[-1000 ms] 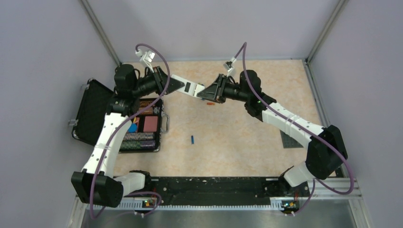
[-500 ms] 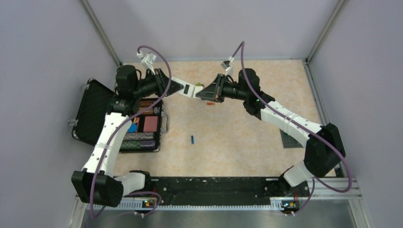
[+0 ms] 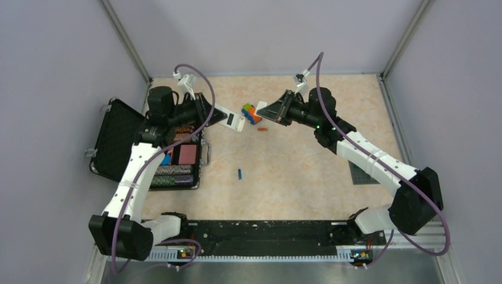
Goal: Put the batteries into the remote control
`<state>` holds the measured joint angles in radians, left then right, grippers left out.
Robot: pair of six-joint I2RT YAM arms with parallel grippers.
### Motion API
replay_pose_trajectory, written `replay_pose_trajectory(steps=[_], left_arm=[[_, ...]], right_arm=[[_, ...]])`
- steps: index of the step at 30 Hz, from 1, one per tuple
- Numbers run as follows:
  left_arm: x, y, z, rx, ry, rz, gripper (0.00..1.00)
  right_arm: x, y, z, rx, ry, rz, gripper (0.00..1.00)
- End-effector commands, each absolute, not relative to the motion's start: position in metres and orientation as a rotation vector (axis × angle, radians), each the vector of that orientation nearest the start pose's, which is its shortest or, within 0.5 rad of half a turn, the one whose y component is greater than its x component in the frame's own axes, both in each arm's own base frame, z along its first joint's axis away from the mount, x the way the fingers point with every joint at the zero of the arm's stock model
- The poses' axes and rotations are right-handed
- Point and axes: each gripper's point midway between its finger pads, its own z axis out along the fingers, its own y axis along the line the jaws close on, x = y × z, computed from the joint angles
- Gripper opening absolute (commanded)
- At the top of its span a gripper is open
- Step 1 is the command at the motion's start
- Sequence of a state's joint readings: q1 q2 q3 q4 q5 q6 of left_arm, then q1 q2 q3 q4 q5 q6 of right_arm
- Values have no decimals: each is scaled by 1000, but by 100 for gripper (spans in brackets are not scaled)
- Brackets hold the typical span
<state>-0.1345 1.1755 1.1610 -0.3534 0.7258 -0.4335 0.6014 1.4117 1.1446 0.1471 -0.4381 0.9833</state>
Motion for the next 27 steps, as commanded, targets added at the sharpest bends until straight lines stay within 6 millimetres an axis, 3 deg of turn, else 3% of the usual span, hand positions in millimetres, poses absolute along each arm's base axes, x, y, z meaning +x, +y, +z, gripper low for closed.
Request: replay_pose_trajectory(steps=[1,3,7,12,18,24,27], left_arm=[[303,-169,326,270,1892,-1018,0],[300,-169,327,279,1881,-1019,0],[297,-169,328,277,1865,-1023,0],[296,-168,329,260,1860,-1015,0],[295,-169,328,229,1850,-1045,0],[295,-172,321,192,1863,-1086,0],[295,-171,318,182,1870,-1083,0]], right_arm=[[326,284,244,179,2106,1209,0],[326,269,214,216,2182,1134,0],[328,250,173,272,2274,1040,0],[320,248,124,332,2413,1018,0],[312,243,80,422,2520,965,1],[306,232,42,558,2617,860,13],[304,222,35,601,2625,782,27]])
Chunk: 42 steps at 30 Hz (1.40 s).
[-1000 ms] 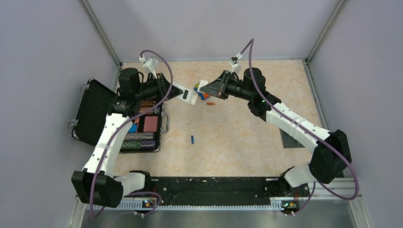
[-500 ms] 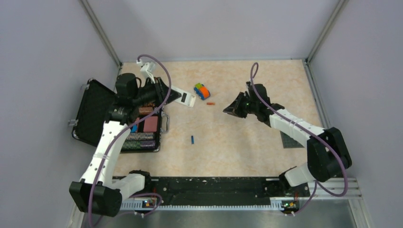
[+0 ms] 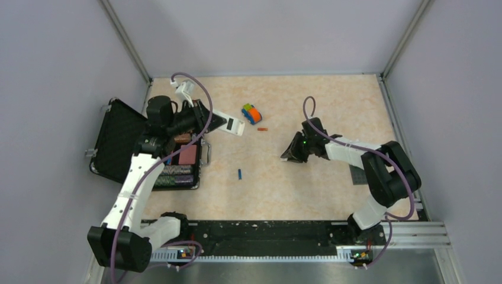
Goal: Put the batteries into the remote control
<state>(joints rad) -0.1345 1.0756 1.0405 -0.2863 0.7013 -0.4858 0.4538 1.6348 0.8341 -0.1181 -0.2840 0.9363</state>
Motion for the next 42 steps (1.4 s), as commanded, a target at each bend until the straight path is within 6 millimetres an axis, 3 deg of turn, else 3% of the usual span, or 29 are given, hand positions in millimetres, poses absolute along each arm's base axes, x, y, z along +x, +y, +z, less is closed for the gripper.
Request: replay_pose_trajectory(steps=[1,5,9,12,15,18,23,28,31,35,42], left_arm=[[295,-171,317,178,1873,-1082,0],[296,-169,315,167,1878,-1068,0],[301,-161,316,132,1887,-1004,0],[307,-150,324,82,1873,-922,0],[312,-137,328,13,1864,-834,0],[316,-118,327,-86,1876,-724,0],[314,-83,321,-260,1914,-531,0],[304,-43,317,-441,1916,-326,0],[294,-20,319,-555,1880,-223,0],[277,6,332,-675,1776,-135,0],[257,21,355,-720,1654,-115,0]], right_arm=[[302,217,34,611,2625,750,34],[305,194,42,626,2572,597,59],[307,179,55,594,2533,494,67],[310,181,71,480,2496,441,68],[315,208,97,263,2430,424,61],[316,254,124,59,2370,456,59],[305,329,128,-278,2340,514,59],[278,389,110,-566,2321,591,59],[265,408,96,-673,2351,563,58],[261,418,82,-736,2399,383,55],[257,417,63,-698,2502,276,52]])
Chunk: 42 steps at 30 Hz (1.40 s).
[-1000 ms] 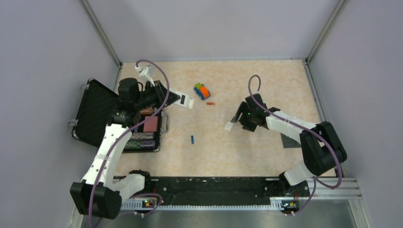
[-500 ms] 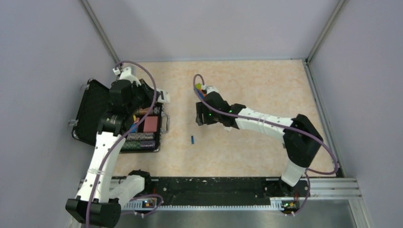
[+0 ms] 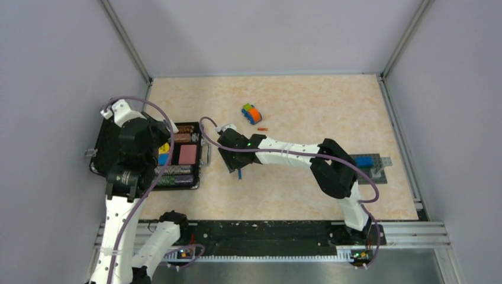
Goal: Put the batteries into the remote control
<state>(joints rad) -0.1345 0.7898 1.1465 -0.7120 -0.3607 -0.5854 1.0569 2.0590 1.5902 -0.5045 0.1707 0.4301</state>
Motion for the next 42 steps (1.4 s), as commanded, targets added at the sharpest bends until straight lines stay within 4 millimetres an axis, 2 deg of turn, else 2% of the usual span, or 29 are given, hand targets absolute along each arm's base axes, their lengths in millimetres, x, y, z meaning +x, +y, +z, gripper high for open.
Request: replay_pose_trajectory(steps=[1,5,12,16,26,33,36,39,42], left_arm=[[255,22,357,-724,1645,-111,0],[245,33,362,-768,1599,-80,0],[233,47,372,-822,1526,-35,0],[232,48,373,-815,1525,-28,0],[233,44,370,-800,1536,-48,0],[233,43,370,-800,1534,-54,0],[233,43,370,-801,1531,-58,0],[233,43,370,-801,1527,-59,0],[234,43,370,-801,1526,-64,0]], right_arm=[[256,416,60,-691,2516,268,52],[249,413,49,-679,2576,257,50],[231,418,35,-717,2627,290,47],[228,415,29,-702,2644,275,40],[227,409,22,-698,2656,251,17],[221,403,11,-701,2719,280,19],[222,402,11,-711,2718,278,18],[224,403,14,-734,2695,287,5],[230,407,26,-746,2631,312,1]])
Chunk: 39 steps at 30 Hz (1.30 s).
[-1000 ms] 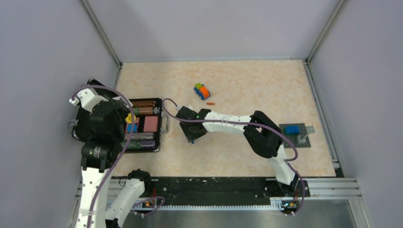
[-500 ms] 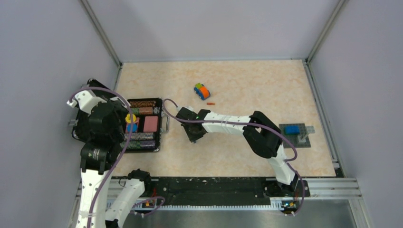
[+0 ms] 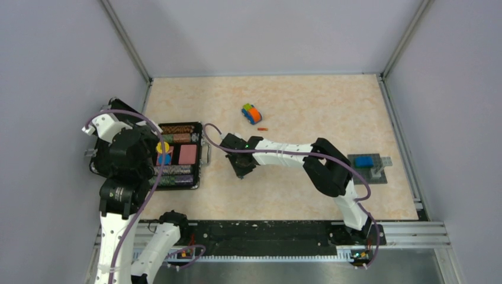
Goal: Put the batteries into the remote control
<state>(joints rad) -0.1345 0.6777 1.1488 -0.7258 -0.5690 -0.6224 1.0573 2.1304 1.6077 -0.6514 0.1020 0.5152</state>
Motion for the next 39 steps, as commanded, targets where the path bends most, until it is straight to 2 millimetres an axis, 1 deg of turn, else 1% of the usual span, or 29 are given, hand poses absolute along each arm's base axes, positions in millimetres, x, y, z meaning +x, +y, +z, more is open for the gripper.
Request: replay_pose_trajectory(steps=[1,3,4,6,7,8,10,11,12,13,14,16,18,20,25,27,32,36,37,39], left_arm=[[234,42,370,-799,1524,-69,0],[236,41,372,-792,1521,-79,0],[237,39,372,-789,1520,-87,0],[237,37,373,-782,1517,-101,0],[239,36,372,-780,1519,-108,0],[239,35,372,-776,1516,-115,0],[242,32,373,-768,1513,-133,0],[244,30,374,-761,1512,-145,0],[248,27,373,-751,1521,-157,0],[251,24,372,-740,1529,-171,0],[254,19,373,-724,1537,-194,0],[261,8,374,-689,1545,-248,0],[269,-4,374,-648,1548,-310,0],[275,-15,373,-613,1555,-369,0],[288,-42,373,-508,1575,-493,0],[290,-57,372,-442,1590,-562,0],[292,-102,372,-245,1654,-766,0],[285,-145,371,5,1745,-962,0],[286,-153,366,47,1781,-999,0],[284,-161,362,123,1812,-1034,0]], right_arm=[[233,407,32,-738,2602,325,1],[241,408,51,-722,2527,376,0],[245,409,69,-705,2472,425,0],[251,408,94,-676,2379,511,0],[250,404,102,-684,2332,555,0],[252,403,117,-684,2267,605,0],[252,403,157,-688,2095,701,0],[250,401,176,-693,2019,740,0],[247,399,199,-698,1923,785,0],[244,396,219,-701,1847,813,0],[242,391,237,-691,1786,828,0],[241,382,266,-673,1703,827,0],[239,374,290,-661,1637,826,0],[237,370,309,-650,1576,840,0],[233,358,342,-599,1469,864,0],[232,354,352,-590,1431,867,0],[227,348,367,-584,1363,873,0],[226,345,371,-594,1330,863,0],[225,345,372,-600,1320,859,0],[224,345,371,-619,1298,850,0]])
